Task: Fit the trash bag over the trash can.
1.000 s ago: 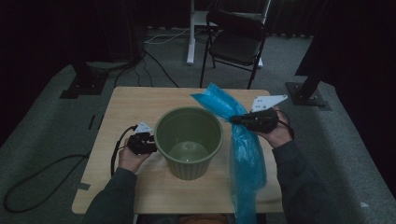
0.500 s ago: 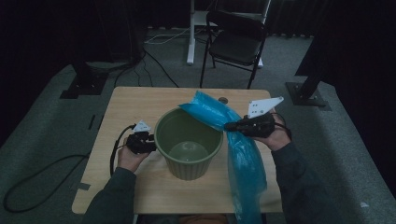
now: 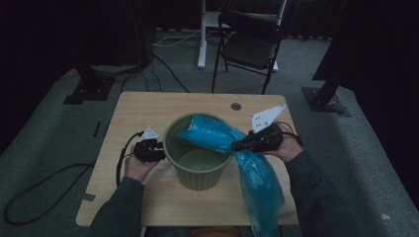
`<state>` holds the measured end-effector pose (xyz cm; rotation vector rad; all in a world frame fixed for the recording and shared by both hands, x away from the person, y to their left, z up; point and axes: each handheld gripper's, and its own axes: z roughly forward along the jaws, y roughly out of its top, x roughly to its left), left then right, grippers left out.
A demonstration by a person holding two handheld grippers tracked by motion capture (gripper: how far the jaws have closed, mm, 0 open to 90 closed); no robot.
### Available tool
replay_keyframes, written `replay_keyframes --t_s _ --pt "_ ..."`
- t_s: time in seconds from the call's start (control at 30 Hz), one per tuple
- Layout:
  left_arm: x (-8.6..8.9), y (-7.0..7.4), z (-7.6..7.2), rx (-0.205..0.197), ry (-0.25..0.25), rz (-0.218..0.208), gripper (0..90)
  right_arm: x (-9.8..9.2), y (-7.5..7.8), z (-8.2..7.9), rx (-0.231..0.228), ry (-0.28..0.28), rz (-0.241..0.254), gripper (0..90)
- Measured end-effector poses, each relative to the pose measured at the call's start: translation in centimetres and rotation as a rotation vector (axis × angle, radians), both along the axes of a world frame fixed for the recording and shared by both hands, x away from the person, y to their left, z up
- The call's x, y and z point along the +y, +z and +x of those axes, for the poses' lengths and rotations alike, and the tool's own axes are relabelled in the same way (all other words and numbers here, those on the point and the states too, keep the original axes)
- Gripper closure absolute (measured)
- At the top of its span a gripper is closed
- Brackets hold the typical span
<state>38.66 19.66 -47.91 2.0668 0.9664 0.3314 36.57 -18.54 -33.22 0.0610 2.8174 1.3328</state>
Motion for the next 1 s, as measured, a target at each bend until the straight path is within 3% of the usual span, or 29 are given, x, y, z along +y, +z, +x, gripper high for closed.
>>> replay_keyframes --t_s 0.27,0.33,0.4,0.43,0.53,0.67,0.8,1.0 --pt "0.3 0.1 0.0 -0.004 0.006 -0.002 57.6 2.9 -0.4 2.0 0.049 0.017 -0.061 89.1" --pt "0.3 0.1 0.0 -0.005 0.007 -0.003 57.5 3.4 -0.6 2.3 0.051 0.016 -0.067 82.5" --pt "0.3 0.1 0.0 -0.005 0.007 -0.003 57.6 3.6 -0.6 2.3 0.049 0.008 -0.065 82.5" --pt "0.3 0.1 0.0 -0.007 0.007 -0.003 57.5 3.7 -0.5 2.3 0.04 -0.008 -0.054 65.8" --pt "0.3 0.0 0.0 -0.005 0.007 -0.003 57.5 3.2 -0.1 2.0 0.026 -0.023 -0.03 56.6" --pt "0.2 0.0 0.0 -0.004 0.005 0.0 57.4 2.3 0.7 1.4 0.004 -0.048 0.008 51.4" --pt "0.2 0.1 -0.1 -0.008 0.007 -0.001 57.3 1.1 1.0 0.9 -0.014 -0.095 0.026 51.3" --pt "0.3 0.0 0.0 -0.006 0.01 0.0 57.2 -0.8 0.2 0.4 -0.017 -0.173 0.013 52.7"
